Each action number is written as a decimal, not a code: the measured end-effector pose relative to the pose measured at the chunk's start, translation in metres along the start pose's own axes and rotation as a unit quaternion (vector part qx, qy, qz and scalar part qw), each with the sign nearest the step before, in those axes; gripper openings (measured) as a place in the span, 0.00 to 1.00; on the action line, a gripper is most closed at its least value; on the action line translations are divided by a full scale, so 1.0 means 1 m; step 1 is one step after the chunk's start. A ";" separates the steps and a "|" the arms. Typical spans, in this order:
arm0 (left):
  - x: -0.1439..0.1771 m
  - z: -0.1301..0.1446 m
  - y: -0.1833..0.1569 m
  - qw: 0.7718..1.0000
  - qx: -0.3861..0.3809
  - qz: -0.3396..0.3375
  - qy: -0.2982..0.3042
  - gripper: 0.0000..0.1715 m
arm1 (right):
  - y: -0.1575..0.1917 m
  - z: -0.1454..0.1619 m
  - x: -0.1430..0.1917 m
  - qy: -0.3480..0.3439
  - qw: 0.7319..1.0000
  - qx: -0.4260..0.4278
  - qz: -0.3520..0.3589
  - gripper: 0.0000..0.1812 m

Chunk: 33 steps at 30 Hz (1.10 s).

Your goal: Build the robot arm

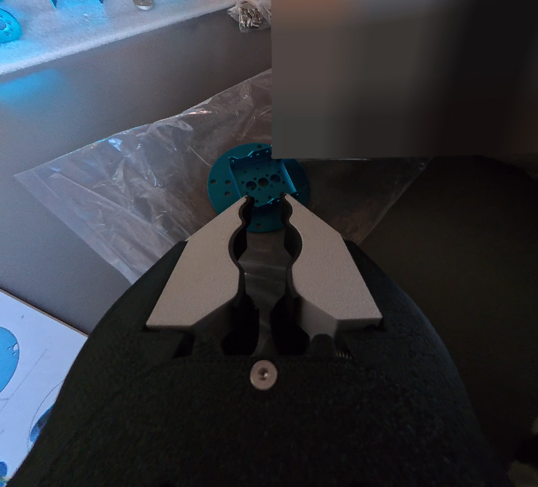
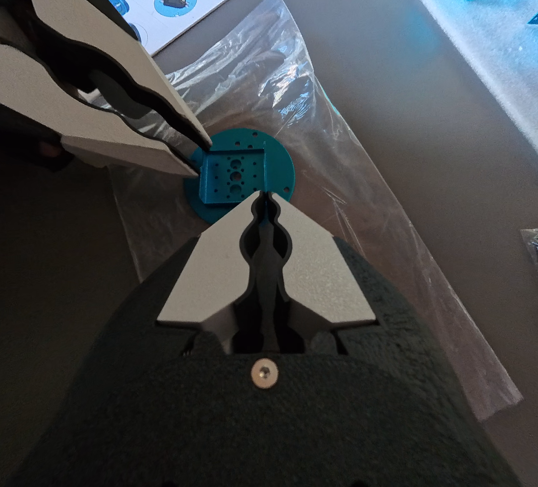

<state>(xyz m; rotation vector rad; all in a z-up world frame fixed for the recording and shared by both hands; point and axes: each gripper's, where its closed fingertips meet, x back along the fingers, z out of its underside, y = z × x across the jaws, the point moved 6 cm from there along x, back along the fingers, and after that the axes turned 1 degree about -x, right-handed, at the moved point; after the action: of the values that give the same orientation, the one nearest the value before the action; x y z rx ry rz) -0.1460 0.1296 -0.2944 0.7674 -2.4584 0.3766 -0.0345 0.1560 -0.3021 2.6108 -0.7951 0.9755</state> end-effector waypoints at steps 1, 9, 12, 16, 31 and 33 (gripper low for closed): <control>0.002 -0.001 0.000 1.000 0.002 0.000 -0.010 0.10 | 0.000 -0.002 0.001 -0.006 1.000 -0.001 0.002 0.00; 0.019 -0.010 0.018 0.996 0.043 -0.024 -0.076 0.17 | -0.031 -0.006 0.024 -0.033 0.998 -0.014 0.061 0.00; 0.018 -0.006 0.020 0.996 0.047 -0.024 -0.066 0.17 | -0.037 -0.005 0.029 -0.036 0.997 -0.025 0.067 0.00; 0.016 -0.006 0.017 0.997 0.040 -0.018 -0.063 0.17 | -0.032 -0.004 0.026 -0.031 0.997 -0.030 0.060 0.00; 0.000 -0.007 0.001 0.999 -0.009 -0.030 -0.026 0.22 | 0.015 -0.005 0.010 -0.008 0.989 -0.082 0.122 0.00; -0.001 -0.007 0.001 0.999 -0.007 -0.030 -0.020 0.22 | 0.018 -0.002 0.009 -0.007 0.988 -0.088 0.127 0.00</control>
<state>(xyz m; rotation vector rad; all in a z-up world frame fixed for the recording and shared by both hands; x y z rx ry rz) -0.1429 0.1336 -0.2898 0.8480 -2.4668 0.3255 -0.0402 0.1384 -0.2935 2.4097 -1.1843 0.9034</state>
